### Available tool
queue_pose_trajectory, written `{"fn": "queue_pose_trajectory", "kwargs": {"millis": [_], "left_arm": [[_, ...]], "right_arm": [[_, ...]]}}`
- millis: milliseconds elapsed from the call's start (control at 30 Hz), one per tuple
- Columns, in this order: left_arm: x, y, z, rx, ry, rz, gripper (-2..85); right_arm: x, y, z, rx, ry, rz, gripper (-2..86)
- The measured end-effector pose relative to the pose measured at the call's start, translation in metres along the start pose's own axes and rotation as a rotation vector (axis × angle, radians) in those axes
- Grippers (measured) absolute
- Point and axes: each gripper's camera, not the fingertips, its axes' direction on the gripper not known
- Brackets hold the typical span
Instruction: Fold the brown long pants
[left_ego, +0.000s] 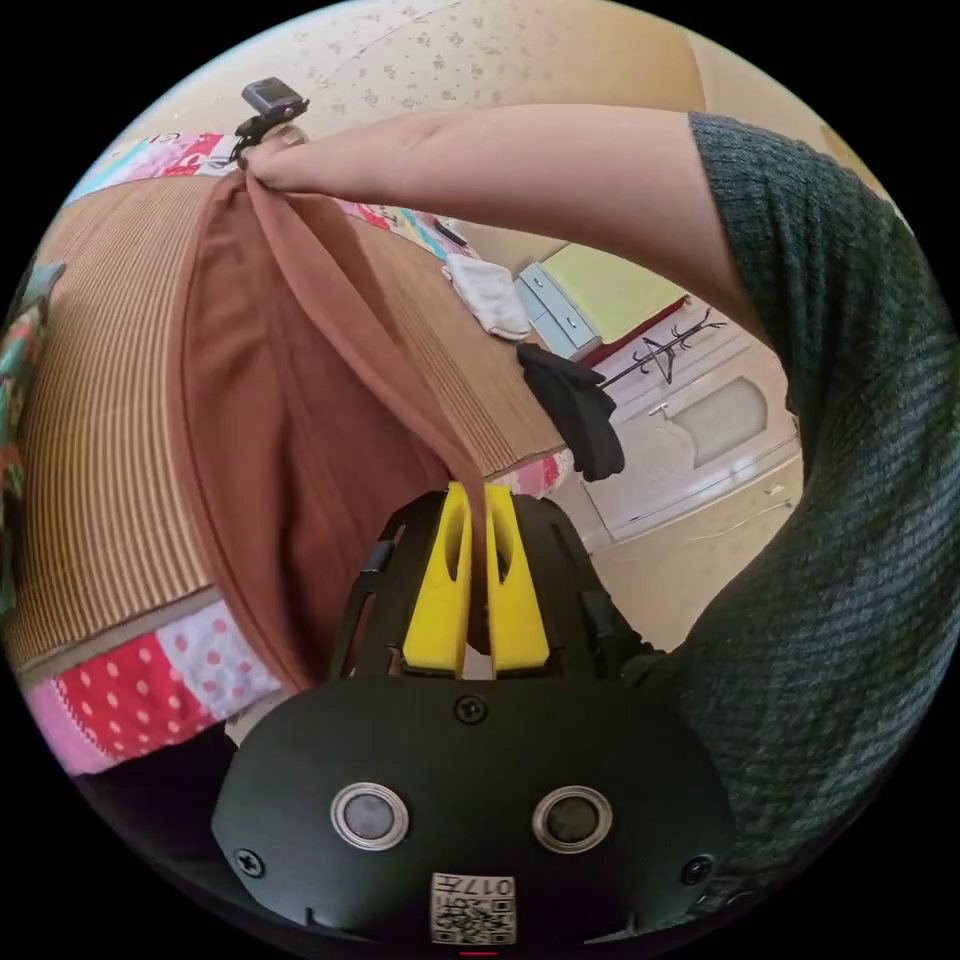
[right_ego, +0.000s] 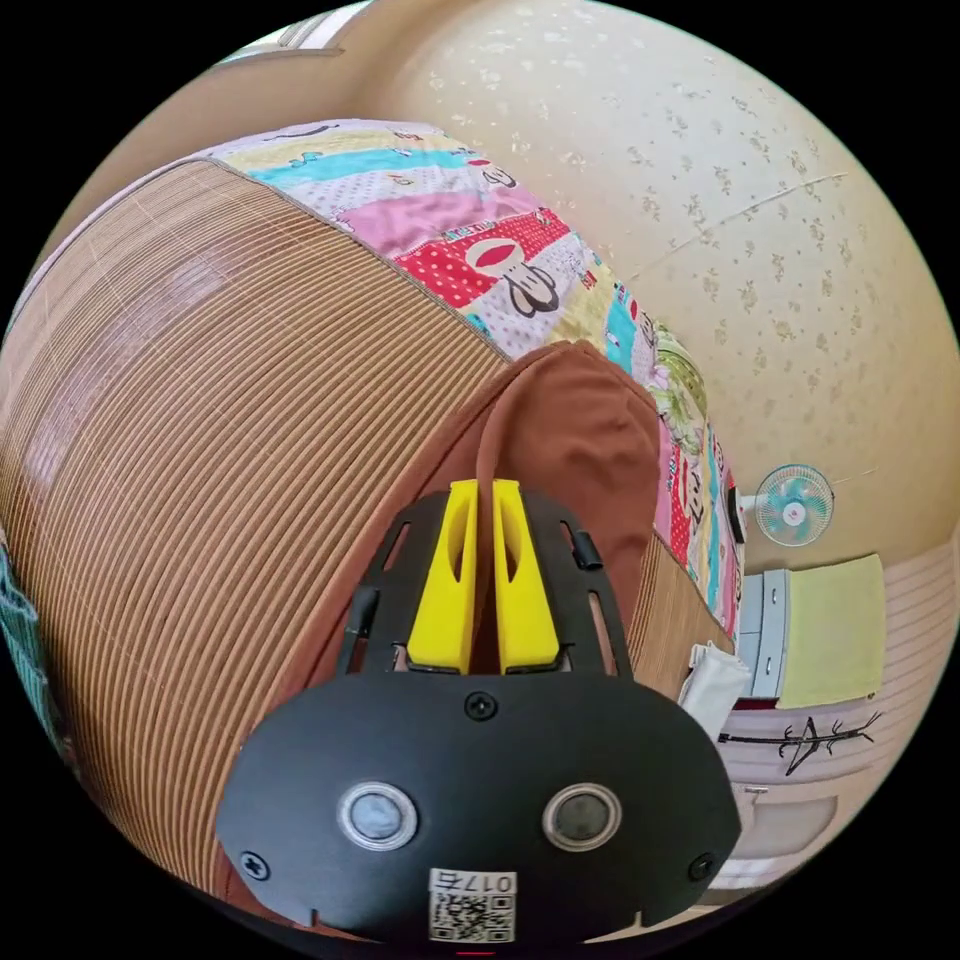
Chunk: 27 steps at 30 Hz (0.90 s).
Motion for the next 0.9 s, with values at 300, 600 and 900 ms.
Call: {"fn": "queue_pose_trajectory", "kwargs": {"millis": [300,600,900], "left_arm": [[-0.02,0.026,-0.019,0.029,0.113,-0.051,-0.9],[-0.06,0.053,-0.024,0.033,0.136,-0.193,-0.9],[-0.052,0.068,-0.028,-0.037,0.105,-0.083,-0.9]], "right_arm": [[0.027,0.061,-0.04,0.188,-0.084,0.102,2.3],[0.123,0.216,-0.074,-0.139,-0.633,-0.165,0.6],[0.22,0.639,-0.115,0.01,-0.999,0.088,1.1]]}}
